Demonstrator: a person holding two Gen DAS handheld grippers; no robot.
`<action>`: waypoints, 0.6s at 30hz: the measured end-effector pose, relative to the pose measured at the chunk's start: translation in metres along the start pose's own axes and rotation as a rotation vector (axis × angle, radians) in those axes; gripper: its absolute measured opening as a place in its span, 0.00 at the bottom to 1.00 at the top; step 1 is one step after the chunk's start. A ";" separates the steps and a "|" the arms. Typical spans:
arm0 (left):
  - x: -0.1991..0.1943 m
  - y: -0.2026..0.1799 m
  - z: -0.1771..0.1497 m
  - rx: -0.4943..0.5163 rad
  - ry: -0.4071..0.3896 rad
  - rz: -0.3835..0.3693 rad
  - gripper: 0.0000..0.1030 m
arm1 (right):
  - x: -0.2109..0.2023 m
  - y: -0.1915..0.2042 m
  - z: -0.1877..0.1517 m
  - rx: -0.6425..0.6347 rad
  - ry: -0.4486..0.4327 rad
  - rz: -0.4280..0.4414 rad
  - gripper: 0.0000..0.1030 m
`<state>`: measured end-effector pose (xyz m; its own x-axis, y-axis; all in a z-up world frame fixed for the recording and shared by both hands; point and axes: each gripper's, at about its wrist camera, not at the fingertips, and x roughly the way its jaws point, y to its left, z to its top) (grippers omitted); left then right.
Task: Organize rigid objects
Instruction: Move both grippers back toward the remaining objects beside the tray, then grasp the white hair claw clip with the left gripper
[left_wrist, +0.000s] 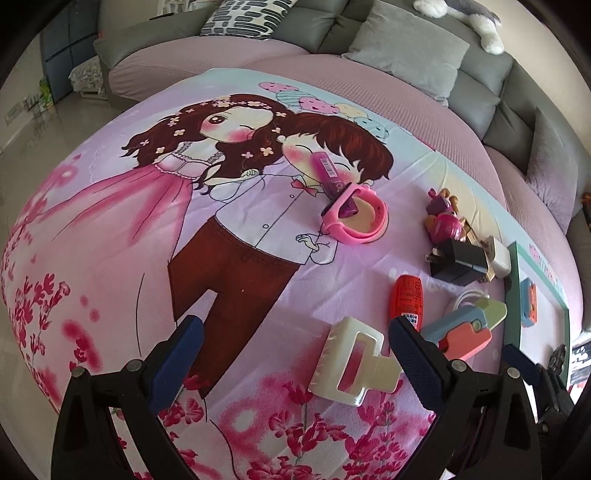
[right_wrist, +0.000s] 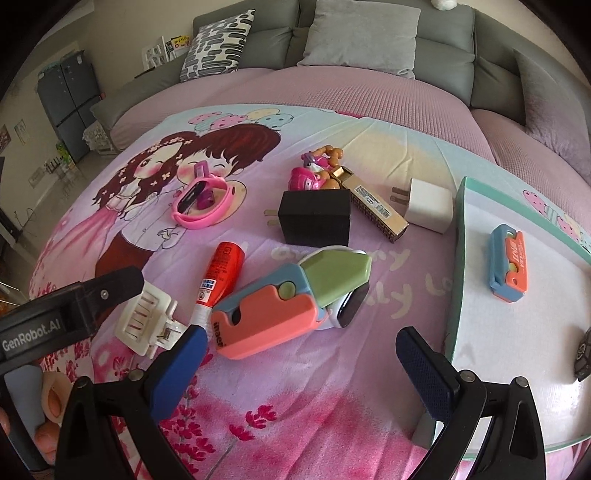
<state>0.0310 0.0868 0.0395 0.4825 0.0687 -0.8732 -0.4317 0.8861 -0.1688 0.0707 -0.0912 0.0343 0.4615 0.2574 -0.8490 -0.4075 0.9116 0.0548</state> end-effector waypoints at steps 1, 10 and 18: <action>0.001 -0.002 -0.001 0.014 0.005 -0.003 0.97 | 0.001 -0.001 0.000 0.003 0.003 -0.006 1.00; 0.012 -0.020 -0.007 0.089 0.045 -0.047 0.97 | 0.007 -0.008 -0.002 0.027 0.025 -0.023 1.00; 0.016 -0.022 -0.009 0.105 0.054 -0.086 0.93 | 0.007 -0.011 -0.003 0.023 0.026 -0.028 1.00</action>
<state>0.0414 0.0646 0.0250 0.4716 -0.0318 -0.8812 -0.3066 0.9311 -0.1977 0.0759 -0.1003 0.0264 0.4523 0.2232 -0.8635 -0.3762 0.9256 0.0423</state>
